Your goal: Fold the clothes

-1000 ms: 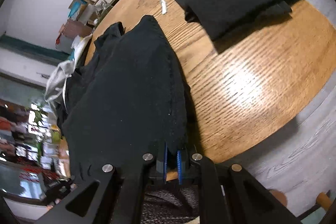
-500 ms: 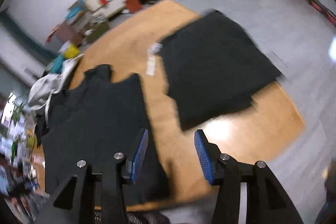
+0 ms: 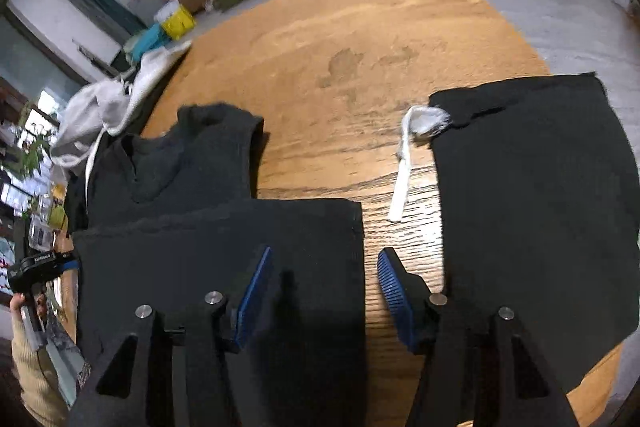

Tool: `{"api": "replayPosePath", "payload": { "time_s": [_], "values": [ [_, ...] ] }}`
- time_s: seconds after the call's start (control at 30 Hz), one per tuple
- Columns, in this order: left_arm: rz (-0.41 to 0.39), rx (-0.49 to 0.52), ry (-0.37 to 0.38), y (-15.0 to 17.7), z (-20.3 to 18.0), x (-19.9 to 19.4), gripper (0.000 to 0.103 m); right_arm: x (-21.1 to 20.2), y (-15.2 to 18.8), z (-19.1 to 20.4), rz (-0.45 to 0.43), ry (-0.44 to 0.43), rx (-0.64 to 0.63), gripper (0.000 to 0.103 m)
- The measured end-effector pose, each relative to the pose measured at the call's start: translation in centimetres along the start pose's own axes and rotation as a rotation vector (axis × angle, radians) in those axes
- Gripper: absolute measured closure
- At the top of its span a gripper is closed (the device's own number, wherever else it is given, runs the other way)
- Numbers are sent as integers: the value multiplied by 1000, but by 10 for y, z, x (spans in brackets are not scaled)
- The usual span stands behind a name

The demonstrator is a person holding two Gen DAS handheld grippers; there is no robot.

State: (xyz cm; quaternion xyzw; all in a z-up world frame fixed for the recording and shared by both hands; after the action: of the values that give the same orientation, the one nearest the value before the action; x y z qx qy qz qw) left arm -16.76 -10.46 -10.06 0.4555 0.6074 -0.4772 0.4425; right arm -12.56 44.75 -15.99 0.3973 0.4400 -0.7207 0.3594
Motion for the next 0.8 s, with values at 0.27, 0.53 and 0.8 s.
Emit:
{"api": "replayPosePath", "payload": {
  "time_s": [0.27, 0.53, 0.8],
  "values": [
    [59, 107, 21, -1, -2, 7, 55, 15, -20, 21, 66, 98, -135, 34],
    [17, 100, -1, 10, 7, 0, 92, 44, -24, 23, 133, 147, -155, 60],
    [-131, 76, 93, 19, 21, -60, 100, -1, -21, 37, -11, 116, -185, 94]
  ]
}}
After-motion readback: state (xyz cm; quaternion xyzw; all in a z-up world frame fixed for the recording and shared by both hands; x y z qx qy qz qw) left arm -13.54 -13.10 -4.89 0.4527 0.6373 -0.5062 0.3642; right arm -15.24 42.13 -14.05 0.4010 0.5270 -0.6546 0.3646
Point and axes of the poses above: each gripper's, at about its wrist camera, not at the fingertips, and x roughly the way its jaws point, z to its left, y to its underside, the point moved 1 cm from there along x, roughly the way its jaws point, and after that the axes turned 2 degrees about -x, right-handed, at the moved point
